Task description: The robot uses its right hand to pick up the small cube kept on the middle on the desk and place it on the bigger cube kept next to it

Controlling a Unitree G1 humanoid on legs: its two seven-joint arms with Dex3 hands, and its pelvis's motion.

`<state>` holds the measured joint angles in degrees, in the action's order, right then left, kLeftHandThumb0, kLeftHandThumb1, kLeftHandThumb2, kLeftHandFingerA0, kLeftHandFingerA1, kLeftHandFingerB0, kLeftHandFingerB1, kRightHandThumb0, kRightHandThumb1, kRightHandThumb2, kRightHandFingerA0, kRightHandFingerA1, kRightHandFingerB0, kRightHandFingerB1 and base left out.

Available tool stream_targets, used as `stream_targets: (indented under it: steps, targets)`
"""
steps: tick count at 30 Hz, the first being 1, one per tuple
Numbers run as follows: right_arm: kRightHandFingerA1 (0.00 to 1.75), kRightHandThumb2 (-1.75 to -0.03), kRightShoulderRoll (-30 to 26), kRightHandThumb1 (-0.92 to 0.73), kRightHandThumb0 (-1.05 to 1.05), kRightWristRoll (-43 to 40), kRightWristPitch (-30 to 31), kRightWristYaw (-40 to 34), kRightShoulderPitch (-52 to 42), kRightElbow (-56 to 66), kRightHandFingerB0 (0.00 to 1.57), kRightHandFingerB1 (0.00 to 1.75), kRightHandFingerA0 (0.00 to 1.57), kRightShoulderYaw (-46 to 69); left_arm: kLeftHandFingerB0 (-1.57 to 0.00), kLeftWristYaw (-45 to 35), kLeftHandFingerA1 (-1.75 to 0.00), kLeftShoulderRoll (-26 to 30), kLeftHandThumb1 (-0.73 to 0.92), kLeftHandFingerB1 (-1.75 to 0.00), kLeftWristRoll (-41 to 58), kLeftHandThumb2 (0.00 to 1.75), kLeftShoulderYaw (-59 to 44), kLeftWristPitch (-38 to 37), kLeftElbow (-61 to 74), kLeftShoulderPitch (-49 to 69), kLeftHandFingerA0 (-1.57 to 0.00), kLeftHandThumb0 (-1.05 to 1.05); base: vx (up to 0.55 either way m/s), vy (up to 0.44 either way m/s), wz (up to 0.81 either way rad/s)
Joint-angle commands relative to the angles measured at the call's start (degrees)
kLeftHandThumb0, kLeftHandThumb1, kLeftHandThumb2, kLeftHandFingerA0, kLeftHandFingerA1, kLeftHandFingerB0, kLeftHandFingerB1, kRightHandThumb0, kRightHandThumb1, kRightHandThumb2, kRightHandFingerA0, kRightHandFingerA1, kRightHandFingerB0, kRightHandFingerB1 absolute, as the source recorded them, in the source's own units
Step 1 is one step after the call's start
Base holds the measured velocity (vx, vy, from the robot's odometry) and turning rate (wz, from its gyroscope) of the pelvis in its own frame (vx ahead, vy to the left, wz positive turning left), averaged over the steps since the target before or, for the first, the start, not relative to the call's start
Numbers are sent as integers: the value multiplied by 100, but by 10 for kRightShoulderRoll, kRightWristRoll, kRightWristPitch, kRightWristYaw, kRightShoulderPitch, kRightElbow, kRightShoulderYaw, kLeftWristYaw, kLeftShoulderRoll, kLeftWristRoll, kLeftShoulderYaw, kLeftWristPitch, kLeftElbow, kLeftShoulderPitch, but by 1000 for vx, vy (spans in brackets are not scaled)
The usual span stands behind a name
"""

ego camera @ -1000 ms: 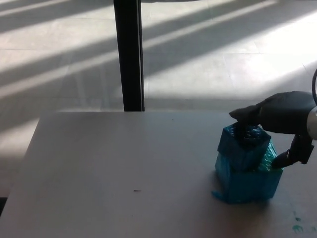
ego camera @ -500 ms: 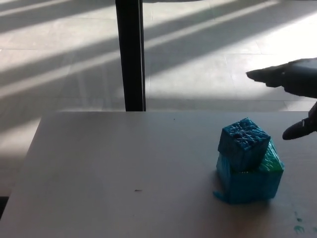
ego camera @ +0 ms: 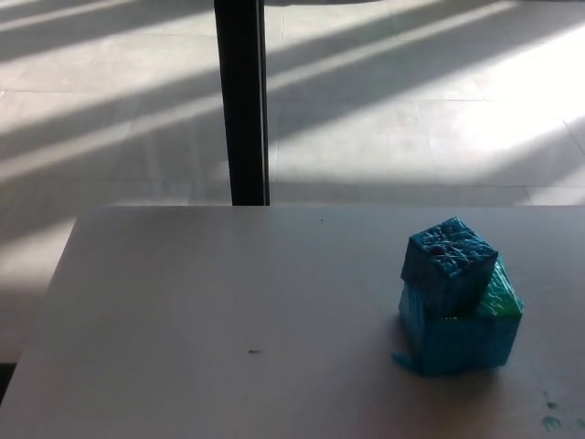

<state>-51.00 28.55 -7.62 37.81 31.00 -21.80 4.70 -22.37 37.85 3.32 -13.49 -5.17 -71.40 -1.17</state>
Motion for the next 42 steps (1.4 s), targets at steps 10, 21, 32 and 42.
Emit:
stream_targets:
  steps: [10, 21, 32, 42]
  targets:
    - [46, -92, 104, -55, -74, -121, -13, -285, -237, -105, 9, 45, 0, 262, -62, -12, -75, 6, 66, -63, 11, 60, -11, -1, 0, 3, -54, -72, 0, 0, 0]
    - [99, -65, 174, -86, -81, -150, -34, -389, -294, -264, 11, 67, 0, 308, -56, -9, -64, 0, 66, -53, 11, 60, -12, -2, -4, 5, -46, -69, 0, 0, 0]
    - [103, -63, 240, -80, -69, -266, -35, -384, -254, -377, 20, 76, 16, 413, -51, -4, -61, -2, 69, -51, 4, 61, -7, -3, 0, 5, -37, -72, 0, 0, 0]
    - [105, -60, 263, -85, -68, -307, -6, -324, -244, -420, 15, 79, 8, 448, -56, -4, -65, -6, 66, -52, 9, 60, -11, 2, -5, 2, -52, -69, 0, 0, 0]
